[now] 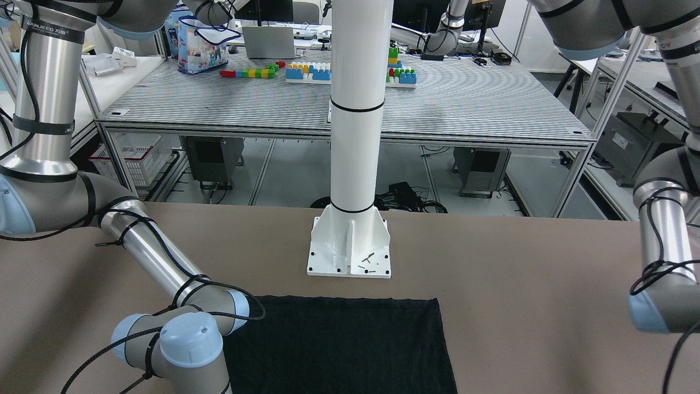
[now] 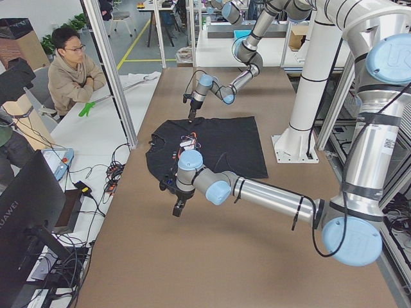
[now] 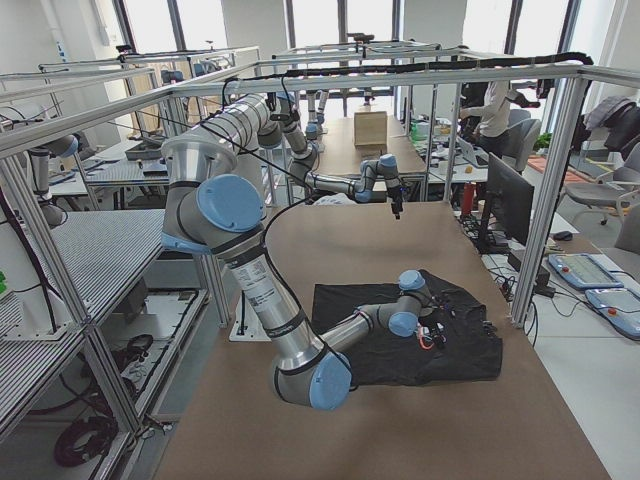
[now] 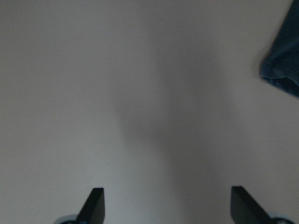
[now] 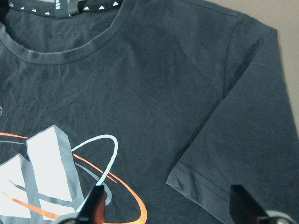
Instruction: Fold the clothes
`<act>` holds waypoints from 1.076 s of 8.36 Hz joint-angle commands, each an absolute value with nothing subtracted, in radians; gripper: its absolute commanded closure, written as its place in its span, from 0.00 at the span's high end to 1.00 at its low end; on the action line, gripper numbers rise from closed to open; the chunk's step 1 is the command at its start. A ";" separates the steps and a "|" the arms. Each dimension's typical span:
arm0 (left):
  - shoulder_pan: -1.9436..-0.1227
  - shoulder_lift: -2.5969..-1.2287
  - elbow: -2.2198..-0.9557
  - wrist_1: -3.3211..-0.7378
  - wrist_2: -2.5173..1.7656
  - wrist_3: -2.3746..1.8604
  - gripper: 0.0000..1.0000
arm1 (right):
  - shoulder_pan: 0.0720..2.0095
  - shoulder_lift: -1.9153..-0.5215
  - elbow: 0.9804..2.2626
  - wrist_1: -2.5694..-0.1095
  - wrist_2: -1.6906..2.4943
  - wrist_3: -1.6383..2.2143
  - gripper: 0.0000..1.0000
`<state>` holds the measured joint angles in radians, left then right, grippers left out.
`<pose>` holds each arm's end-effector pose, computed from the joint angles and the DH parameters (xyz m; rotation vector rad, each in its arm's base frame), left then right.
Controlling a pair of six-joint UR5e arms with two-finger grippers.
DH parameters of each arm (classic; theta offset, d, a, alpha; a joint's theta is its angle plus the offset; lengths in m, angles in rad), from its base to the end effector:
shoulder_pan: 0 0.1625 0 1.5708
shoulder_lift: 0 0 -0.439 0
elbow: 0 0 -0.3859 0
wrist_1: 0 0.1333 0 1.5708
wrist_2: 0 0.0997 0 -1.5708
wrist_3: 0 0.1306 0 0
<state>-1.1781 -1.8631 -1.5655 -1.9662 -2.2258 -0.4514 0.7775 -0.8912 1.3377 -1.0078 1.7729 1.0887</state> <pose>0.1950 -0.6112 0.4911 0.3418 0.8423 0.1688 -0.4846 -0.6272 0.3210 0.4436 -0.9224 0.1672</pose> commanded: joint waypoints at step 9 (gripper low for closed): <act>-1.005 -2.204 -1.063 -2.233 -2.227 -0.594 0.42 | 0.718 -0.953 1.437 -1.008 1.773 1.195 0.94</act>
<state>-1.0102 -2.1960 -1.0672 -2.2344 -2.2274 -0.5885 0.7185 -0.9484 1.4378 -1.0077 1.7732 1.1943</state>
